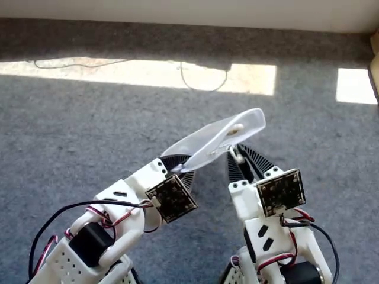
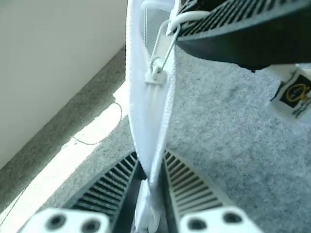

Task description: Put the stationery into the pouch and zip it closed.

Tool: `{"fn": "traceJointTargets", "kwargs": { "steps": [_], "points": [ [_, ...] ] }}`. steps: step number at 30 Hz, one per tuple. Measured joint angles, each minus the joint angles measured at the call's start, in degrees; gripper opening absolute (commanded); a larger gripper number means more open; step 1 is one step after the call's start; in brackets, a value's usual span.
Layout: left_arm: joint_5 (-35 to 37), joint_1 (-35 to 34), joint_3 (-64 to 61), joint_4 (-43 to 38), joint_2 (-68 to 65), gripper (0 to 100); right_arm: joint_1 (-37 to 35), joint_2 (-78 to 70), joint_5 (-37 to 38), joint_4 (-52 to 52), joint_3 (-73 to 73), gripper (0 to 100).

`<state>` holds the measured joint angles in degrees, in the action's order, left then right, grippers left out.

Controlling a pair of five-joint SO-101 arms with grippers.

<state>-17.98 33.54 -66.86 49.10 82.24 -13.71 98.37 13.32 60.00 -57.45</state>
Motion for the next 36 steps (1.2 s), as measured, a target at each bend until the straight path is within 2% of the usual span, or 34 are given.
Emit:
{"fn": "traceJointTargets", "kwargs": {
  "steps": [8, 19, 27, 36],
  "points": [
    [0.00, 0.09, 0.00, 0.00, 0.00, 0, 6.15, -0.62, 0.09, -4.57, -2.20, 0.5],
    [0.09, 0.09, 0.00, 0.00, 0.00, 0, 11.08, -0.70, 0.09, -6.51, -2.55, 0.5],
    [0.09, -2.02, 0.09, 0.00, 0.00, 0, 15.91, 0.00, 0.09, -14.24, -9.05, 0.5],
    [0.09, -2.02, -0.35, 0.09, 2.20, 0, 21.63, -0.70, 0.09, -16.53, -10.02, 0.5]
  ]
}}
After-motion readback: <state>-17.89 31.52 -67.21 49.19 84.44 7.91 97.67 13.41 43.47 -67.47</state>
